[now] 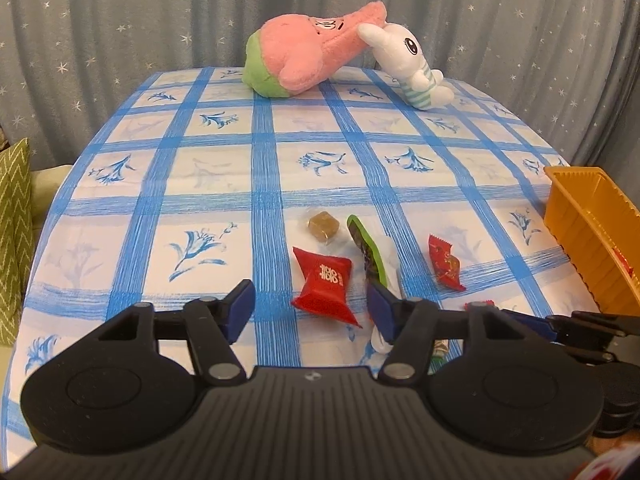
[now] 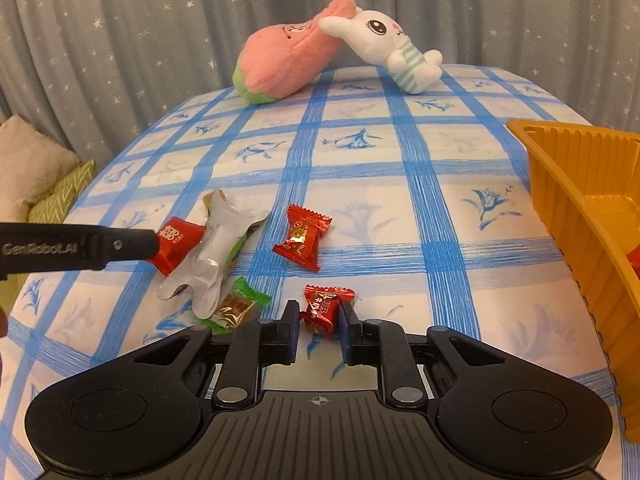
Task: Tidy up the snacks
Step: 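Grasp the small red candy with the right gripper while the left gripper grasps the large red packet, then carry the red candy and red packet over the orange tray with both grippers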
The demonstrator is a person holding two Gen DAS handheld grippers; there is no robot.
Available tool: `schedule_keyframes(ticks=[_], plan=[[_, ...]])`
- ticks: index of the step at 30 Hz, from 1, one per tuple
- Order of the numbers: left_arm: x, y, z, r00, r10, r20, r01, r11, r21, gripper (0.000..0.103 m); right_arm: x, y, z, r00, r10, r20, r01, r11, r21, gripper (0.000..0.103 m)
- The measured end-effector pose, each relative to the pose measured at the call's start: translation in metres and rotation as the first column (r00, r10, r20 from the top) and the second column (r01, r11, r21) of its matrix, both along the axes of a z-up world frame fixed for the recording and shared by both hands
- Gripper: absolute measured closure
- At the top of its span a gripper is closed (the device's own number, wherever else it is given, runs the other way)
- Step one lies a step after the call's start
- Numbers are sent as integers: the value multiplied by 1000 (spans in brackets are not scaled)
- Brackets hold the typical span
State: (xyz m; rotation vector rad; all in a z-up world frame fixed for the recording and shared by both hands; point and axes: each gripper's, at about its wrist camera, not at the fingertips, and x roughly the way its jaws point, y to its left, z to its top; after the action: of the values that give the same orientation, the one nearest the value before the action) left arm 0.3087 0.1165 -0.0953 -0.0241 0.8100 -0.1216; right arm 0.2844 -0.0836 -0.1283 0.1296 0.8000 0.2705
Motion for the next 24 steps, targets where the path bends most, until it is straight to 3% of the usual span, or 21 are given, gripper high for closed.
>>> schedule_keyframes(ticks=[3,24], plan=[[6,-3,-4,1000,-18,4,18,1000,17,58,-1,-2,1,1000,-1,-1,1,1000,5,84],[28,-11,-30,997,-54,-53,56,998,19,80,-2,-14,1,1000,-19,-6,19,1000,20,85]])
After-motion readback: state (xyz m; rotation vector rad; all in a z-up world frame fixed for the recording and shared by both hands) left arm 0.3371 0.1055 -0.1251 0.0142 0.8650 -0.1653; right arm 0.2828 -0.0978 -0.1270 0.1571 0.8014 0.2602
